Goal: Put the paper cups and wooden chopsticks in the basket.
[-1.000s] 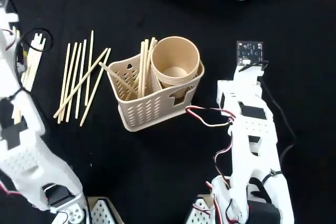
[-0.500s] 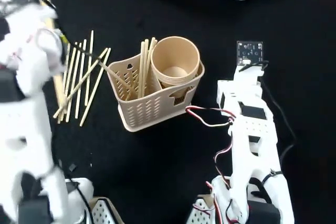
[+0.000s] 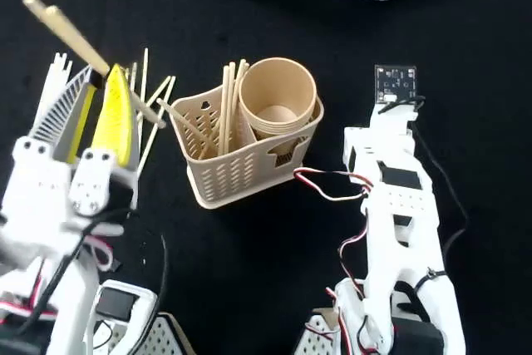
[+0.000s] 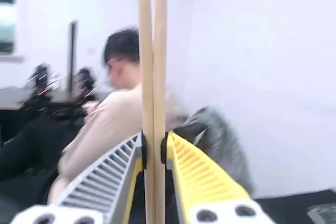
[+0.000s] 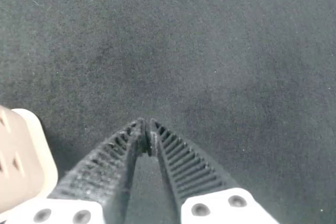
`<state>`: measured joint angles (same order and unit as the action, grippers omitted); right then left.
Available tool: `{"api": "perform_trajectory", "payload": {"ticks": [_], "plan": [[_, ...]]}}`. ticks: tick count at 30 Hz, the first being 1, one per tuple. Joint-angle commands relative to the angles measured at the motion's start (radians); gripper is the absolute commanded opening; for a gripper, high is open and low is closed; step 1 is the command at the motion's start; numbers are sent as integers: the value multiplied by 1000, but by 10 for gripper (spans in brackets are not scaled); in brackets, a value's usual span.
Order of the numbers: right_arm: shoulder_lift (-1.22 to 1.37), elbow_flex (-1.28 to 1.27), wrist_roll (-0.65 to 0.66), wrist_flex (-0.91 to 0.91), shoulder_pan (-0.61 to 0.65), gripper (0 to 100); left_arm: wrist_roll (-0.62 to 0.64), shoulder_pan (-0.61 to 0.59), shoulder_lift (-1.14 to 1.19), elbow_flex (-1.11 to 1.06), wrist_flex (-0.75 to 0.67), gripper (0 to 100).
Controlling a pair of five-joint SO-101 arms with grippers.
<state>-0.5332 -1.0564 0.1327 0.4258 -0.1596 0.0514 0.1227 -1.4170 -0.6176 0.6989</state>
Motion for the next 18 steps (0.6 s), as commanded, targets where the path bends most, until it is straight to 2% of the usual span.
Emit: {"api": "perform_trajectory", "payload": {"ticks": [1, 6, 18], "plan": [[1, 10, 8, -21, 11, 12, 28, 102, -18, 41, -55, 29], [-1, 10, 8, -21, 11, 12, 26, 165, 66, 31, -49, 29], [-4, 10, 8, -21, 9, 12, 21, 163, 285, -82, -55, 49]]}}
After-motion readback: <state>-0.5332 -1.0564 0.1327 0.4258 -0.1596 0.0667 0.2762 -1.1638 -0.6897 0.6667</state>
